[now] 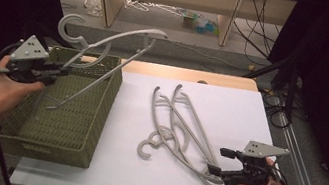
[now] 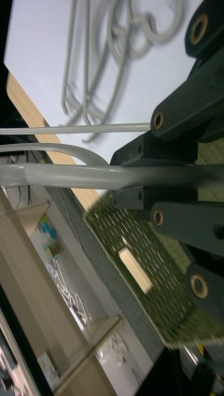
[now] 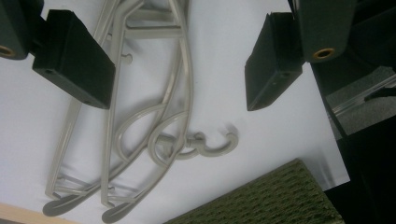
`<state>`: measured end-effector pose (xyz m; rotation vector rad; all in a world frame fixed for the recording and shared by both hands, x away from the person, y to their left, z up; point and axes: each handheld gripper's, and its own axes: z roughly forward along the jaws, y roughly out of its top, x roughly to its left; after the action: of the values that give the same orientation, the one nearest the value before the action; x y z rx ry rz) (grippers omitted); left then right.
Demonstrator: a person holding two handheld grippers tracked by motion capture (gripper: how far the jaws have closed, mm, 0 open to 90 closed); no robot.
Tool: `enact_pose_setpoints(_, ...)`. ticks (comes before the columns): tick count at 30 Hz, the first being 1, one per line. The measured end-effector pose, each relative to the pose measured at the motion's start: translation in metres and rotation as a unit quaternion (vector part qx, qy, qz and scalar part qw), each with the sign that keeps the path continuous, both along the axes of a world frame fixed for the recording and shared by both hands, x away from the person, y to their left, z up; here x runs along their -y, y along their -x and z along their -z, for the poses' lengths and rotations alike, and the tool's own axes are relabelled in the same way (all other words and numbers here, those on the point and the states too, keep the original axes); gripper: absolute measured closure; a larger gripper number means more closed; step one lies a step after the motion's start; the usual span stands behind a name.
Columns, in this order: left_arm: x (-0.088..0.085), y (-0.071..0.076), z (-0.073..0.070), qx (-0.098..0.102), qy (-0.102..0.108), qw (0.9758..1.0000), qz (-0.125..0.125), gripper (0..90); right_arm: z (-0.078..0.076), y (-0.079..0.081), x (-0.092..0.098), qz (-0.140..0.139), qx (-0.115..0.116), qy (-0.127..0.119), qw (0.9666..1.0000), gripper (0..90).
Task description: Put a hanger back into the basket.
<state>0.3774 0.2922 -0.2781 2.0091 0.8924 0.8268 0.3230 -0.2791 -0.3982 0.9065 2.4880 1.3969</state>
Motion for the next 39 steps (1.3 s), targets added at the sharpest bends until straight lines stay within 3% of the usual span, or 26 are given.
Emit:
enact_pose_setpoints(2,-0.01,0.001,0.005,0.002,-0.012,0.9999,-0.012,80.7,0.001,0.0,0.0,-0.001,0.003,0.0,1.0,25.4)
enact_pose_setpoints(3,-0.014,0.001,0.009,0.0,-0.004,0.9998,-0.019,80.7,0.001,0.0,-0.001,-0.001,0.003,0.0,1.0,25.4)
enact_pose_setpoints(6,-0.027,0.001,0.018,0.0,-0.012,0.9993,-0.035,80.7,0.002,0.0,-0.001,-0.002,-0.002,0.001,1.0,25.4)
enact_pose_setpoints(10,-0.045,0.001,0.032,-0.008,-0.007,0.9985,-0.053,80.8,0.004,0.0,-0.002,-0.005,-0.004,0.003,1.0,25.4)
enact_pose_setpoints(16,-0.065,0.004,0.051,-0.013,-0.022,0.9973,-0.069,80.8,0.004,0.0,-0.002,-0.003,-0.008,0.001,1.0,25.4)
enact_pose_setpoints(20,-0.072,0.004,0.062,-0.026,-0.041,0.9959,-0.076,80.8,0.006,0.0,-0.003,-0.005,-0.01,0.003,0.9999,25.4)
enact_pose_setpoints(25,-0.078,0.003,0.075,-0.042,-0.039,0.9942,-0.091,80.8,0.006,0.0,-0.004,-0.005,-0.011,0.003,0.9999,25.5)
enact_pose_setpoints(28,-0.082,0.001,0.08,-0.067,-0.064,0.9919,-0.087,80.8,0.007,0.0,-0.003,-0.007,-0.013,0.003,0.9999,25.4)
enact_pose_setpoints(34,-0.083,-0.006,0.091,-0.091,-0.05,0.9895,-0.1,80.9,0.008,-0.001,-0.004,-0.007,-0.015,0.004,0.9999,25.4)
enact_pose_setpoints(36,-0.083,-0.007,0.093,-0.09,-0.03,0.9895,-0.109,80.9,0.008,0.0,-0.004,-0.006,-0.015,0.004,0.9999,25.4)
enact_pose_setpoints(38,-0.088,-0.006,0.093,-0.1,-0.053,0.9877,-0.107,80.9,0.008,0.0,-0.004,-0.007,-0.01,0.005,0.9999,25.4)
enact_pose_setpoints(39,-0.089,-0.005,0.095,-0.102,-0.042,0.9877,-0.111,80.9,0.008,0.0,-0.003,-0.01,-0.012,0.004,0.9999,25.4)
